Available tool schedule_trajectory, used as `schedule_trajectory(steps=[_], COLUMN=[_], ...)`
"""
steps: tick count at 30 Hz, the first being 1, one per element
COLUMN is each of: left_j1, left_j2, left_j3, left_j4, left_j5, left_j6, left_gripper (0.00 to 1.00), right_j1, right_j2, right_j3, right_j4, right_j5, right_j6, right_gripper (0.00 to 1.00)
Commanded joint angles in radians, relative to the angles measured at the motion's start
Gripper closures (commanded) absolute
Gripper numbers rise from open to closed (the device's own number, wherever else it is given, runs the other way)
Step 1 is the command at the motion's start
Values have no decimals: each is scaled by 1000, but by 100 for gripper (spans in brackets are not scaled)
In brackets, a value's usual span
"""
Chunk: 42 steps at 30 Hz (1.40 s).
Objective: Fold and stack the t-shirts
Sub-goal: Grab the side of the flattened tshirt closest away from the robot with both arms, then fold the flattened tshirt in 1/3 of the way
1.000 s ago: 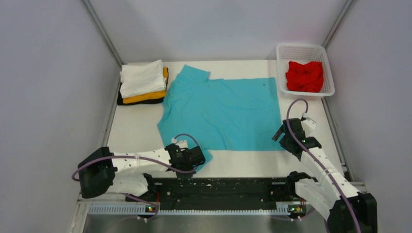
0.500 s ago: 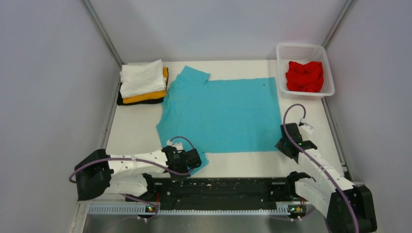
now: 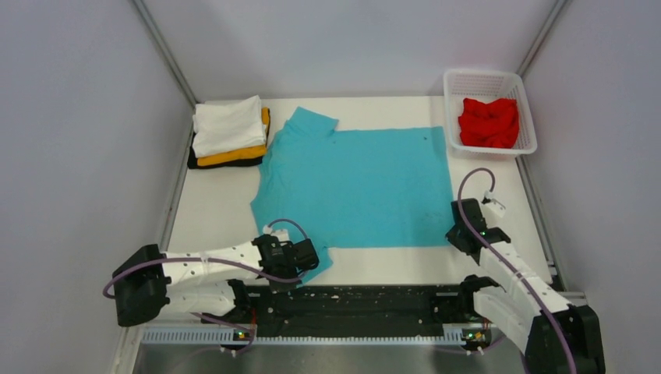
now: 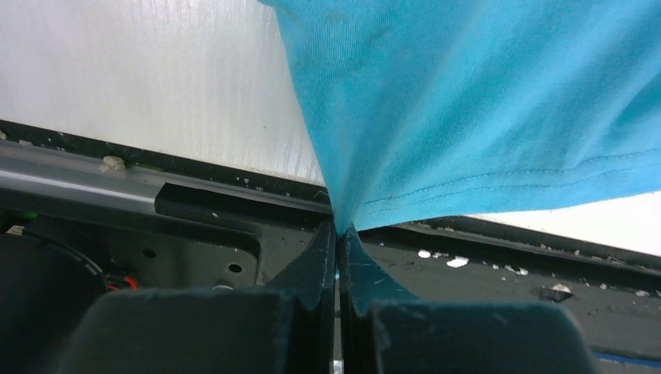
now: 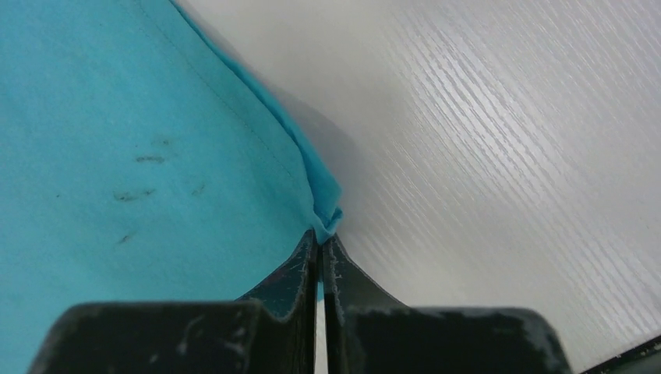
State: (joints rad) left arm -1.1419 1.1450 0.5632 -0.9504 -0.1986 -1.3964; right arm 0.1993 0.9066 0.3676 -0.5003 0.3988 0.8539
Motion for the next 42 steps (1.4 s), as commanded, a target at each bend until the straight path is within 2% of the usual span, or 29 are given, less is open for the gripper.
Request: schedule_trajectory(steps=[1, 7, 14, 21, 28, 35, 42], left_j1=[-2, -2, 21, 205, 383, 539, 650], left_j2=[-64, -120, -58, 10, 49, 94, 133], left_j3=[-8, 4, 169, 260, 350, 452, 532], left_j4=[-59, -67, -18, 107, 222, 194, 247], left_j5=[22, 30, -58, -20, 40, 54, 67], left_j6=[-42, 1, 116, 298, 415, 555, 652], left_gripper=[100, 100, 100, 100, 100, 100, 100], right_j1=[-8, -7, -8, -8, -8, -8, -9], right_j2=[-111, -134, -87, 45, 84, 209, 282], right_j3=[24, 11, 78, 166, 265, 367, 433], right_j4=[-143, -199, -162, -111, -80, -50, -49], right_j5=[-13, -89, -87, -133, -67, -43, -32], right_j6=[79, 119, 40, -70, -117, -116, -109], right_gripper=[100, 100, 100, 100, 100, 100, 100])
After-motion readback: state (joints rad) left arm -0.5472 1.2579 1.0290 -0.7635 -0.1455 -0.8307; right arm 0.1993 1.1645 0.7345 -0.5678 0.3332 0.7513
